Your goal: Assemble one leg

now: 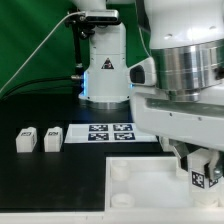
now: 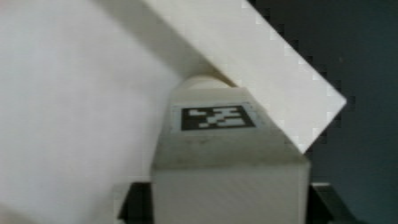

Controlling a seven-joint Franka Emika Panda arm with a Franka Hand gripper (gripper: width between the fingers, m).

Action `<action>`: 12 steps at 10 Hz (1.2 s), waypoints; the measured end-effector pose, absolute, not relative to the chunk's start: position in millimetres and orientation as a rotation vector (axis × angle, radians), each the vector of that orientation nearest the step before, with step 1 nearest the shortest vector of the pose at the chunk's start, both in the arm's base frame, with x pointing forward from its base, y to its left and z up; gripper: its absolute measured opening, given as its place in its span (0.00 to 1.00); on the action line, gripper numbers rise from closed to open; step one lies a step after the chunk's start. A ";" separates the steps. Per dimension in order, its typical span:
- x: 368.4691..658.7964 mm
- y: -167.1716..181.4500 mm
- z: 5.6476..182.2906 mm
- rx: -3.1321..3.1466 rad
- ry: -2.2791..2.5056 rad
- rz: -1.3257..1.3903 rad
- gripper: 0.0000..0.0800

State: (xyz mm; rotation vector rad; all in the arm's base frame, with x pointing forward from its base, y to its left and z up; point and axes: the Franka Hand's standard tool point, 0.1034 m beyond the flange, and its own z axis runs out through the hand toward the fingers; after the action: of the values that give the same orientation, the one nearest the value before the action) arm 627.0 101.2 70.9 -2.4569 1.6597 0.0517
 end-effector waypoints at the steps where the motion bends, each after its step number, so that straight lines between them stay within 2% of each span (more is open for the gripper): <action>1: 625.9 100.1 70.2 -2.254 1.900 0.110 0.36; 2: 625.1 100.5 70.0 -2.096 2.065 0.149 0.37; 5: 624.7 100.7 69.7 -2.054 2.110 0.156 0.37; 6: 624.7 100.7 69.6 -2.083 2.080 0.152 0.49; 7: 624.5 101.5 68.4 -2.197 1.960 0.135 0.66; 8: 623.6 105.4 66.7 -2.386 1.712 0.112 0.76; 12: 620.6 106.5 66.0 -2.762 1.058 0.050 0.81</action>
Offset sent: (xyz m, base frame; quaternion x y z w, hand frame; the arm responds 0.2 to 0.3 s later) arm 0.0000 0.0000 0.0000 0.0000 0.0000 0.1790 0.9838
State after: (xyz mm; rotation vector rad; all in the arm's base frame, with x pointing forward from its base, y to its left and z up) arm 620.6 106.5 66.0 -2.7621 1.0579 0.0496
